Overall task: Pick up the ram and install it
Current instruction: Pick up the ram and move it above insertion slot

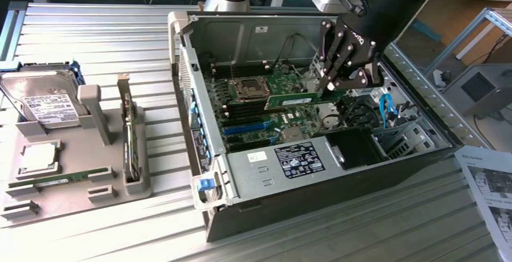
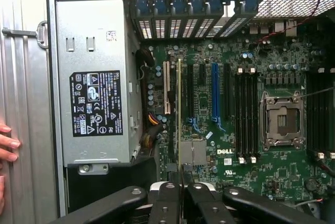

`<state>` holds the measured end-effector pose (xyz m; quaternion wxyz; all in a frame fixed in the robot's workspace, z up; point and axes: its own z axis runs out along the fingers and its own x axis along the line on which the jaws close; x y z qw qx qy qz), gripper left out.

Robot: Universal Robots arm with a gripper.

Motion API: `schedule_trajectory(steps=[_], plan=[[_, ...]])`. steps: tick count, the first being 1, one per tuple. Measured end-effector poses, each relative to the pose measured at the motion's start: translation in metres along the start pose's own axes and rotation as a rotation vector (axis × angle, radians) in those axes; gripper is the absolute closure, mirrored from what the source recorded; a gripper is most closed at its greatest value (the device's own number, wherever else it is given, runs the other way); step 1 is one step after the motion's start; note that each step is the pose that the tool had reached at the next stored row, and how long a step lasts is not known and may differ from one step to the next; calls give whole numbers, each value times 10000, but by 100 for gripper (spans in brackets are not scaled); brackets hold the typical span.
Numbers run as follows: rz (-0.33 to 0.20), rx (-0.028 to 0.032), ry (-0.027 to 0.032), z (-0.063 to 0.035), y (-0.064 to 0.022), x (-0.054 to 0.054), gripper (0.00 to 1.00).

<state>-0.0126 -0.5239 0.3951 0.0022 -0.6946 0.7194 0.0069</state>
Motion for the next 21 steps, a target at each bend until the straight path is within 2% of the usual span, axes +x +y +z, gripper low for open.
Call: schedule_trajectory(steps=[14,21], plan=[[0,1,-3,9,6,-189,88],[0,0,-1,12,12,-349,88]])
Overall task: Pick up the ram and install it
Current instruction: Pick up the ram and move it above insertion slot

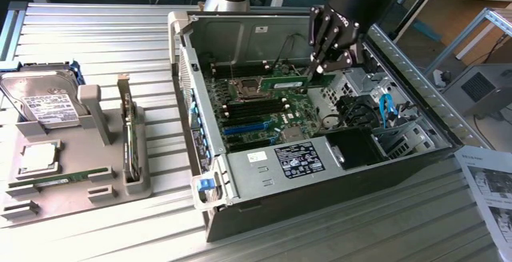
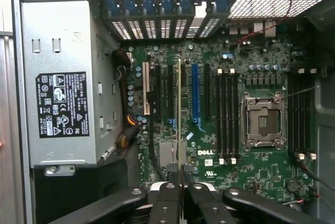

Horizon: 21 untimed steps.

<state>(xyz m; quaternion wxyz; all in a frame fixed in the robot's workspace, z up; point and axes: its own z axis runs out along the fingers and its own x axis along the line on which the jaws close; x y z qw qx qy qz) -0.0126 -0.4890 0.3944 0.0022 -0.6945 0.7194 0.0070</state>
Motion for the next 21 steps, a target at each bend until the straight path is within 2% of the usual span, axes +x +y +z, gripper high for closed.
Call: schedule_trajectory(steps=[10,13,21], plan=[[-1,1,1,4,8,-242,88],[0,1,1,6,13,-365,88],[0,0,2,8,17,-496,88]])
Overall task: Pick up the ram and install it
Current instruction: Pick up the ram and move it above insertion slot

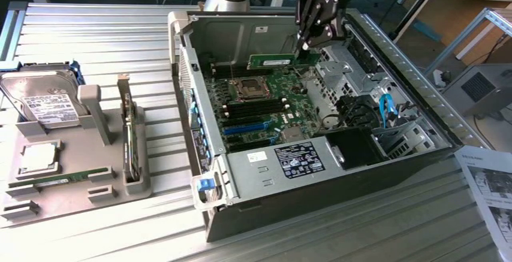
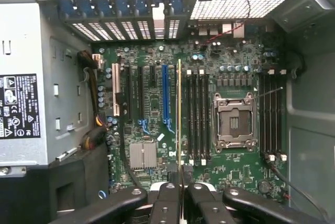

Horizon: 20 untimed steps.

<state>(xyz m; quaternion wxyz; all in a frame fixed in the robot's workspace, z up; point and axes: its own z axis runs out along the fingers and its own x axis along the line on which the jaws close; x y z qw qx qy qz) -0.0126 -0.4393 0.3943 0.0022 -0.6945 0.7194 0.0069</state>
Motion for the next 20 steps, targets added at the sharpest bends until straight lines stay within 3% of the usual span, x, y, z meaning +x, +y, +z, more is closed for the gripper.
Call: schedule_trajectory(steps=[8,20], plan=[[0,0,1,3,5,-132,88],[0,0,0,16,5,-139,88]])
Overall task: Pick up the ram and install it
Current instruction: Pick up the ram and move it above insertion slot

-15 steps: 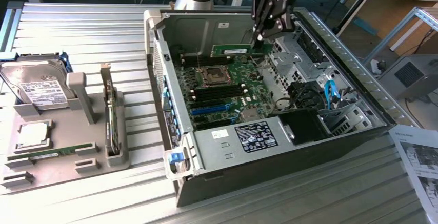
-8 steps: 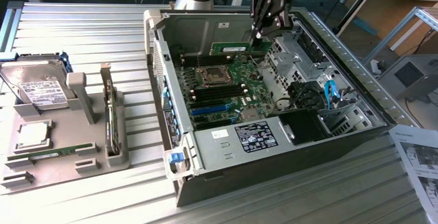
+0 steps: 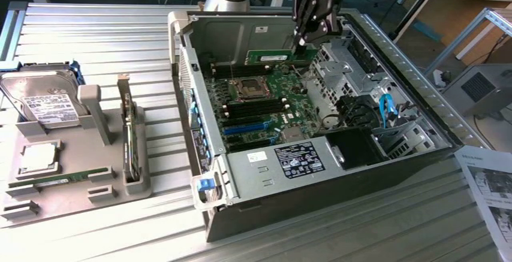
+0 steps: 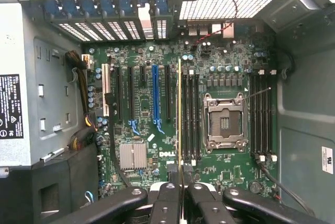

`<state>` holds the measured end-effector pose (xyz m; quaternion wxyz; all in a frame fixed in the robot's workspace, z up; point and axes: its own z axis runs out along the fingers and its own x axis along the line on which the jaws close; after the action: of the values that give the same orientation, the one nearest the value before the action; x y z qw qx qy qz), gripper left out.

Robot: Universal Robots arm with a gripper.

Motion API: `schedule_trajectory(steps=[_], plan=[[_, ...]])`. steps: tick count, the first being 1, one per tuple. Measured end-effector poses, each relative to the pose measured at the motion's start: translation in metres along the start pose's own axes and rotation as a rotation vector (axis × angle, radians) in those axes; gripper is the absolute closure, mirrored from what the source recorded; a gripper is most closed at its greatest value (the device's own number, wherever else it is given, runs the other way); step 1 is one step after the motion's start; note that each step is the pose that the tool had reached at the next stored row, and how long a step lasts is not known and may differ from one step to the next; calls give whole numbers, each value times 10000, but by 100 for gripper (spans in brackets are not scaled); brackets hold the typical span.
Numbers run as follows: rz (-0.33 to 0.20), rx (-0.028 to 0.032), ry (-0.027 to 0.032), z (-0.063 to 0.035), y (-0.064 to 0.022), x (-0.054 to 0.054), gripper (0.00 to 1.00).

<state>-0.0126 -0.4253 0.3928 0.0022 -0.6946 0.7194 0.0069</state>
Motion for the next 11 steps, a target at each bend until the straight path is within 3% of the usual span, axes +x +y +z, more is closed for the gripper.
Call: schedule_trajectory(steps=[4,11], plan=[[1,1,-2,3,0,-5,88],[0,0,0,7,4,-111,88]])
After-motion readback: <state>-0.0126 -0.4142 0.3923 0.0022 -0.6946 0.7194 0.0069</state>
